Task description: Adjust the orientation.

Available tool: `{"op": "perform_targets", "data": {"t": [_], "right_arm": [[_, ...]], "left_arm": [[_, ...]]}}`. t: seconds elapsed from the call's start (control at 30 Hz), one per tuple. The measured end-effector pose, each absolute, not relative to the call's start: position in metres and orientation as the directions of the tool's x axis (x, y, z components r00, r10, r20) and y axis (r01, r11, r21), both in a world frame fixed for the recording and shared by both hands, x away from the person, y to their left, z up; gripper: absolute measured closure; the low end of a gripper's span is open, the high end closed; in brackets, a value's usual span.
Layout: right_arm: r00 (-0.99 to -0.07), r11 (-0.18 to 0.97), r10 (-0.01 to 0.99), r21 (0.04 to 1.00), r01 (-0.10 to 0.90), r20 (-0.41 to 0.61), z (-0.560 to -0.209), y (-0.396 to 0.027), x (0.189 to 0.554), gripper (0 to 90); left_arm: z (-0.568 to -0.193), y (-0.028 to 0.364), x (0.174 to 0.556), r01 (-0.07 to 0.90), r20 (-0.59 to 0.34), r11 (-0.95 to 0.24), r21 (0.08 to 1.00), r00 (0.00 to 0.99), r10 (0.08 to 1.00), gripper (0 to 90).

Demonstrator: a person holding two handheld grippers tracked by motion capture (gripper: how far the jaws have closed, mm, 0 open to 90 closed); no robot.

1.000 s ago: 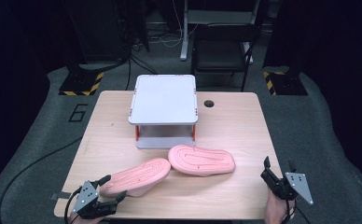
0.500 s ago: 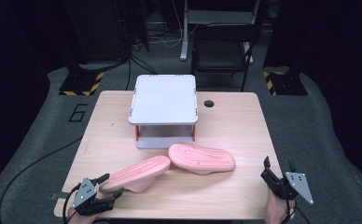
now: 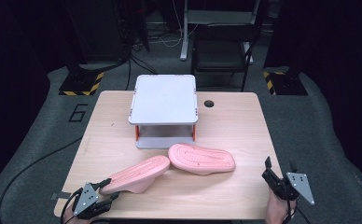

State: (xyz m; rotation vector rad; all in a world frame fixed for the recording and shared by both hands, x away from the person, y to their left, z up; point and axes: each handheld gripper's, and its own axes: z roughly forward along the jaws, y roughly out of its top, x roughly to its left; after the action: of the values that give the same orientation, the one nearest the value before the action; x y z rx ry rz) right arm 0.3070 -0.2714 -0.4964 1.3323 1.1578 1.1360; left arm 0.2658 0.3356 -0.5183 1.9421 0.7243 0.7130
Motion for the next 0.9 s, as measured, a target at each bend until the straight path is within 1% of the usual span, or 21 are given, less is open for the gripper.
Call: {"op": "perform_targets", "data": {"t": [0.07,0.1,0.27,0.33,0.37,0.4,0.43,0.47,0.5,0.53,0.6,0.67,0.77,0.9], "right_arm": [[0.102,-0.047,0.994,0.997,0.059,0.041,-0.496,-0.272,0.307,18.7],[0.101,-0.049,0.994,0.997,0.059,0.043,-0.497,-0.272,0.307,18.6],[0.1,-0.048,0.994,0.997,0.06,0.042,-0.497,-0.272,0.307,18.6],[0.098,-0.046,0.994,0.997,0.063,0.04,-0.497,-0.271,0.307,18.6],[0.097,-0.046,0.994,0.997,0.061,0.04,-0.497,-0.271,0.307,18.6],[0.096,-0.046,0.995,0.997,0.06,0.041,-0.497,-0.269,0.308,18.6],[0.09,-0.046,0.995,0.997,0.061,0.04,-0.497,-0.268,0.308,18.6],[0.09,-0.046,0.995,0.997,0.061,0.04,-0.497,-0.268,0.308,18.6],[0.088,-0.04,0.996,0.997,0.062,0.034,-0.497,-0.268,0.308,18.6],[0.079,-0.038,0.996,0.997,0.061,0.033,-0.497,-0.266,0.309,18.6],[0.078,-0.026,0.997,0.998,0.064,0.021,-0.497,-0.265,0.309,18.6],[0.079,-0.023,0.997,0.998,0.062,0.018,-0.496,-0.264,0.309,18.6],[0.075,-0.021,0.997,0.998,0.066,0.016,-0.497,-0.264,0.309,18.6],[0.074,-0.022,0.997,0.998,0.063,0.017,-0.496,-0.264,0.309,18.6]], "left_arm": [[-0.517,0.337,0.265,0.193,0.195,-0.417,0.888,0.663,0.723,46.2],[-0.516,0.341,0.264,0.198,0.18,-0.403,0.894,0.663,0.726,47.4],[-0.513,0.351,0.258,0.204,0.165,-0.386,0.9,0.659,0.733,51.0],[-0.51,0.358,0.255,0.21,0.141,-0.359,0.909,0.657,0.741,52.3],[-0.508,0.363,0.253,0.22,0.116,-0.336,0.916,0.654,0.747,54.3],[-0.508,0.365,0.252,0.229,0.091,-0.307,0.924,0.648,0.756,59.2],[-0.505,0.373,0.252,0.268,-0.002,-0.214,0.939,0.629,0.777,59.8],[-0.505,0.373,0.252,0.268,-0.002,-0.214,0.939,0.629,0.777,60.1],[-0.505,0.376,0.254,0.271,-0.02,-0.188,0.944,0.617,0.787,60.1],[-0.506,0.378,0.255,0.283,-0.02,-0.193,0.939,0.608,0.794,60.0],[-0.506,0.379,0.257,0.276,-0.028,-0.175,0.945,0.603,0.797,59.7],[-0.505,0.38,0.257,0.285,-0.019,-0.191,0.939,0.599,0.801,59.4],[-0.505,0.382,0.259,0.295,-0.039,-0.169,0.94,0.587,0.809,57.9],[-0.505,0.381,0.263,0.299,-0.016,-0.195,0.934,0.581,0.813,56.5]]}}
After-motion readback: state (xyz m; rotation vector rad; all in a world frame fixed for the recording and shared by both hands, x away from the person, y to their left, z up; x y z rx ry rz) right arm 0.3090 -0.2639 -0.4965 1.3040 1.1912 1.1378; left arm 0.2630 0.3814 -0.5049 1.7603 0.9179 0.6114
